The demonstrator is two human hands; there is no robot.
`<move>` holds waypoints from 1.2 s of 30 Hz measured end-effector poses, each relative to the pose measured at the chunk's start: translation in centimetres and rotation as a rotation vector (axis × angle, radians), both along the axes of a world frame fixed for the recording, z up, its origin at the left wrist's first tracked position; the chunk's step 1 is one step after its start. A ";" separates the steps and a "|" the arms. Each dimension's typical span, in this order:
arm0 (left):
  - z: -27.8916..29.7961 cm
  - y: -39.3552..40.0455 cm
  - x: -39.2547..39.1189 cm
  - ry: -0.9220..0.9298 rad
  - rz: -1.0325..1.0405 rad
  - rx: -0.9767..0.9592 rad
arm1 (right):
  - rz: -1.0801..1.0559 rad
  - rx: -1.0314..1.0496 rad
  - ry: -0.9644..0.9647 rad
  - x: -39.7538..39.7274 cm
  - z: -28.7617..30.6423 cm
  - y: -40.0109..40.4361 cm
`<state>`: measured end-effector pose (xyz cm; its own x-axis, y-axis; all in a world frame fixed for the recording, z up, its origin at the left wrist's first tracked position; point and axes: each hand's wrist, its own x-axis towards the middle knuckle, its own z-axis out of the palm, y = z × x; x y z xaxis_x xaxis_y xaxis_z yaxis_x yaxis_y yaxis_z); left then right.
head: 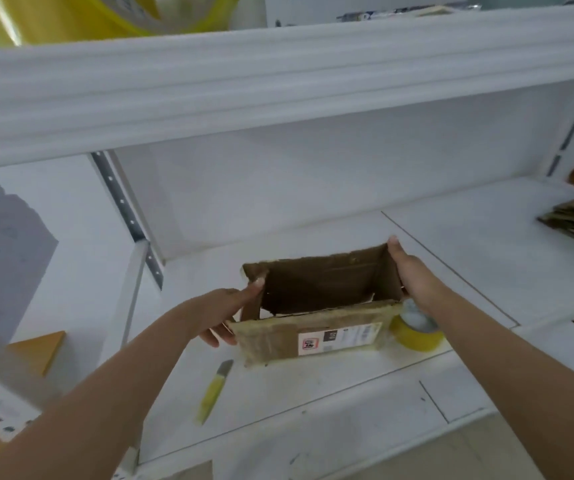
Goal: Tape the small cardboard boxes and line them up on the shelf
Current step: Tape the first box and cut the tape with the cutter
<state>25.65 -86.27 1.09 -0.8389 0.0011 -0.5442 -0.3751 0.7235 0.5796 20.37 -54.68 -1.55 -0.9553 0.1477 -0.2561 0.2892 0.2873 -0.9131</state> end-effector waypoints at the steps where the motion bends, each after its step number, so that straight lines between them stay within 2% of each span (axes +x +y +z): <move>1: -0.5 0.0 -0.1 0.049 0.012 0.051 | -0.005 -0.049 0.000 0.3 0.0 0.0; 4: -1.9 -0.1 -0.4 0.203 0.042 0.354 | 0.020 -0.135 -0.016 0.9 -0.3 0.0; 7: -2.9 0.4 -0.8 0.253 0.084 0.621 | 0.134 -0.061 -0.001 0.7 -0.8 0.2; 11: -3.7 1.1 -1.9 0.261 0.315 0.739 | 0.193 -0.098 0.046 0.5 -1.3 -0.2; 14: -4.6 1.4 -2.5 0.311 0.460 0.853 | 0.257 -0.120 0.192 0.4 -1.7 -0.5; 17: -5.3 1.5 -2.5 0.357 0.517 0.933 | 0.302 -0.123 0.305 0.4 -2.1 -0.5; 20: -5.3 0.8 -2.3 0.374 0.527 0.988 | 0.279 -0.223 0.290 0.6 -2.1 -0.6; 23: -5.1 0.0 -1.9 0.458 0.560 0.916 | 0.247 -0.293 0.266 0.4 -1.9 -0.7; 27: -4.0 -0.3 -0.5 0.481 0.342 0.709 | 0.192 -0.358 0.213 0.1 -1.9 -0.8; 31: -3.7 0.7 0.0 0.634 0.168 0.534 | 0.099 -0.386 0.064 0.0 -1.3 -0.9; 34: -3.9 0.8 -0.8 0.692 0.238 0.505 | 0.170 -0.367 0.032 0.3 -1.5 -0.6; 36: -4.0 0.5 -1.4 0.708 0.293 0.414 | 0.216 -0.318 0.043 0.1 -2.0 -0.1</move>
